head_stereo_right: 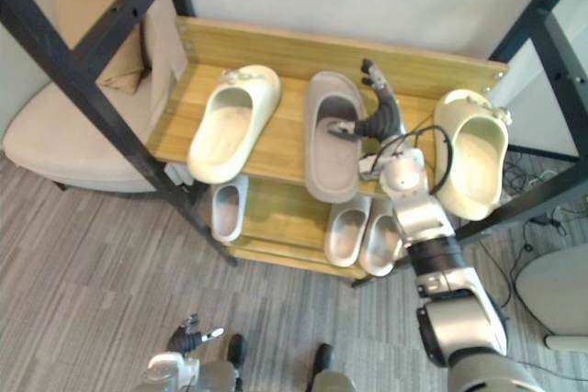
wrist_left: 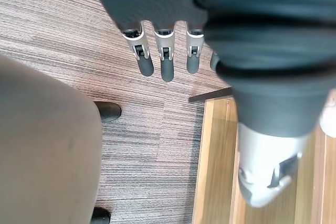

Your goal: Organize the slippers on the shoe rack

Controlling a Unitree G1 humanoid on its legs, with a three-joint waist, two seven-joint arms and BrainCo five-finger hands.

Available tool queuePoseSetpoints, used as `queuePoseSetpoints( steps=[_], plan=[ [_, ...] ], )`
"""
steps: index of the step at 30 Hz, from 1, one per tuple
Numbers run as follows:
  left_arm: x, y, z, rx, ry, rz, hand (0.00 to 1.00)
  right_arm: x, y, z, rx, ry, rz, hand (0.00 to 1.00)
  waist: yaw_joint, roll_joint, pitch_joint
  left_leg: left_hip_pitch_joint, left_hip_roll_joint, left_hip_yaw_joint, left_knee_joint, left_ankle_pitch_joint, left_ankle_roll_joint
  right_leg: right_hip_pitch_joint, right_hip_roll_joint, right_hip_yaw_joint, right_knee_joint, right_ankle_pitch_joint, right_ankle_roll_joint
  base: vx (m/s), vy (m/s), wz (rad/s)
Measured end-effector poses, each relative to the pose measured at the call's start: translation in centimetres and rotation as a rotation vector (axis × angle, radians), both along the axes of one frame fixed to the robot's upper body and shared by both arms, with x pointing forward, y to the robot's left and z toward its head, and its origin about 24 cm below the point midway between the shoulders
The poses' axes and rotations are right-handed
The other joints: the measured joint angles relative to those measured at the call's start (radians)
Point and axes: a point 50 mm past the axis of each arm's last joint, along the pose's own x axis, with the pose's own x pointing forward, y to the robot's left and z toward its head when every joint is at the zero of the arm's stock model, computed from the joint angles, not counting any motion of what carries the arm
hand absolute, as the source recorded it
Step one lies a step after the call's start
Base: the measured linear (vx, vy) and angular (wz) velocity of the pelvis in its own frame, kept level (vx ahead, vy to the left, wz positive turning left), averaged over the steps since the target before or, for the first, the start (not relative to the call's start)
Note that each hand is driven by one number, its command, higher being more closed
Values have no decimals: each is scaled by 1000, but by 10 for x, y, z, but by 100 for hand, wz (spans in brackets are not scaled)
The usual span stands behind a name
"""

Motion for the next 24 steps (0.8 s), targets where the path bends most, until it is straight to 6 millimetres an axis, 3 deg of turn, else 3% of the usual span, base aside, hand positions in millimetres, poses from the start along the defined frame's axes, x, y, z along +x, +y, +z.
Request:
queuePoseSetpoints(
  steps=[2,3,12,19,24],
  plan=[
    [1,0,1,1,-13,-1,0,1,2,2,-4,-5,5,0,7,-3,3,-3,-1,-2,1,1,2,-1,-1,0,-2,4,0,-26,22,4],
    [2,1,2,1,-18,0,0,2,4,2,-13,-1,10,100,9,-5,6,-4,-3,-3,1,2,3,-1,-2,-1,-3,5,0,-32,17,3],
    [8,2,4,-14,-36,28,0,16,14,27,-50,-27,21,100,30,-11,28,-5,-7,-13,-57,57,-2,-19,-4,-6,-10,5,-1,-61,-13,2],
    [9,3,4,-14,-39,35,0,15,16,28,-49,-23,43,100,34,-18,33,11,-4,-9,-77,68,-3,-17,-2,-2,-4,5,-1,-28,-5,-1],
    [8,3,4,-13,-33,35,0,3,20,20,-33,-40,94,100,33,-19,32,27,-3,2,-87,70,-3,-15,-2,9,1,5,-1,8,-1,-7]
  ],
)
